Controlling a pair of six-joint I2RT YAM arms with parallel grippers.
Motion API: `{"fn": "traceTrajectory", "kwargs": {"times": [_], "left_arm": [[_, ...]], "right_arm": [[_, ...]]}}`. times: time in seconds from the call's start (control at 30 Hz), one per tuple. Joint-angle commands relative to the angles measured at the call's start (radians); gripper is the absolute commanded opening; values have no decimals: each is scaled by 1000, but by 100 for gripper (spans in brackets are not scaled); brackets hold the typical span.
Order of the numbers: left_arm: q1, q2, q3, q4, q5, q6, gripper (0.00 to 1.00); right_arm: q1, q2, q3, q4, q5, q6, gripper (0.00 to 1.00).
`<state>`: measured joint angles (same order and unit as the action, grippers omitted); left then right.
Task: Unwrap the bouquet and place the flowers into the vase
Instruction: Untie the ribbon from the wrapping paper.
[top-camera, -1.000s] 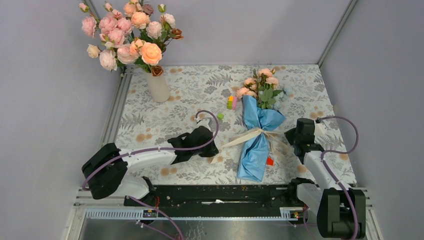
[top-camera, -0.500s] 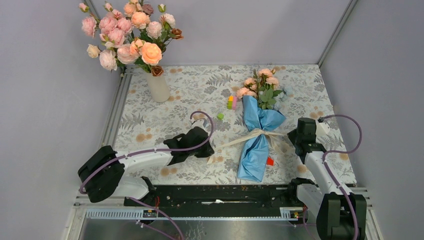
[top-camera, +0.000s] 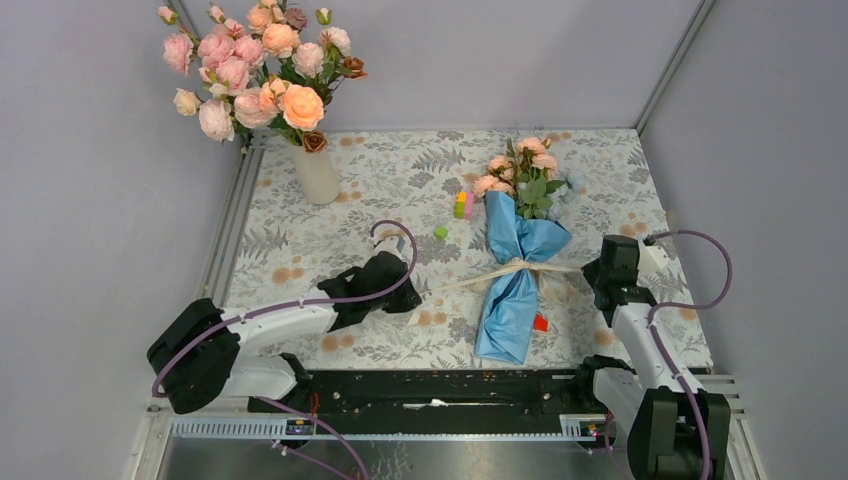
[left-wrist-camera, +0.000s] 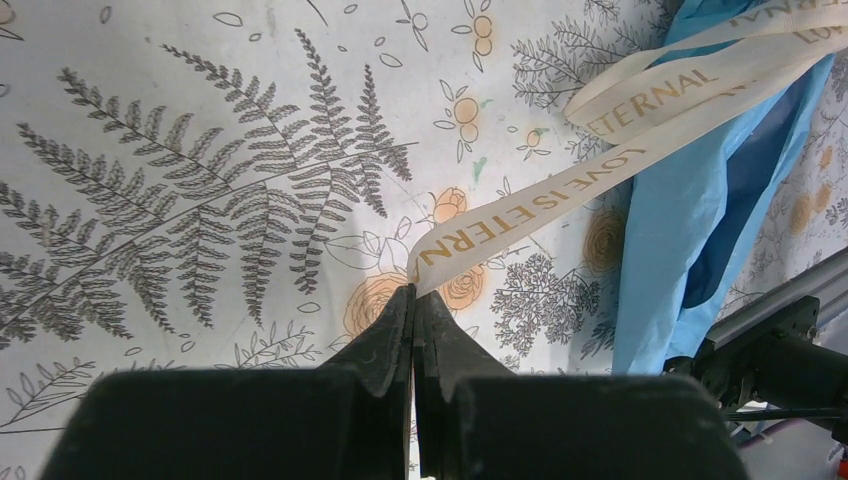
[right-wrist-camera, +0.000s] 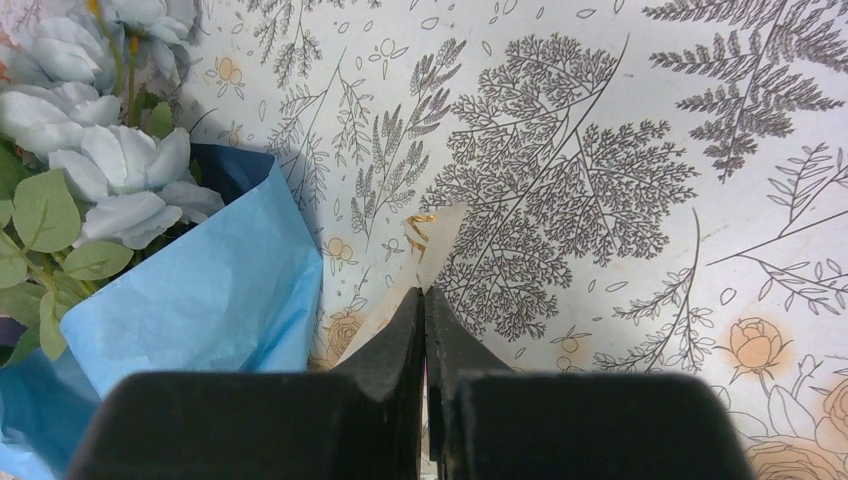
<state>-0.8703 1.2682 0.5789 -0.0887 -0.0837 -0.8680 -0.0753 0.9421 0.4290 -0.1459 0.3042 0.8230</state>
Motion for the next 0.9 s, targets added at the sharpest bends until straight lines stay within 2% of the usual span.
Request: {"fn": "traceTrajectory", "kwargs": {"times": [0.0,0.87], "left_arm": [[21,-41,-14,10,-16,18,0],[125,-143,-65,-50,-19,61,0]], "right_arm": [[-25,-25,46,-17,63,-25,0],[-146,-72,73,-62,69,-71,0]]}}
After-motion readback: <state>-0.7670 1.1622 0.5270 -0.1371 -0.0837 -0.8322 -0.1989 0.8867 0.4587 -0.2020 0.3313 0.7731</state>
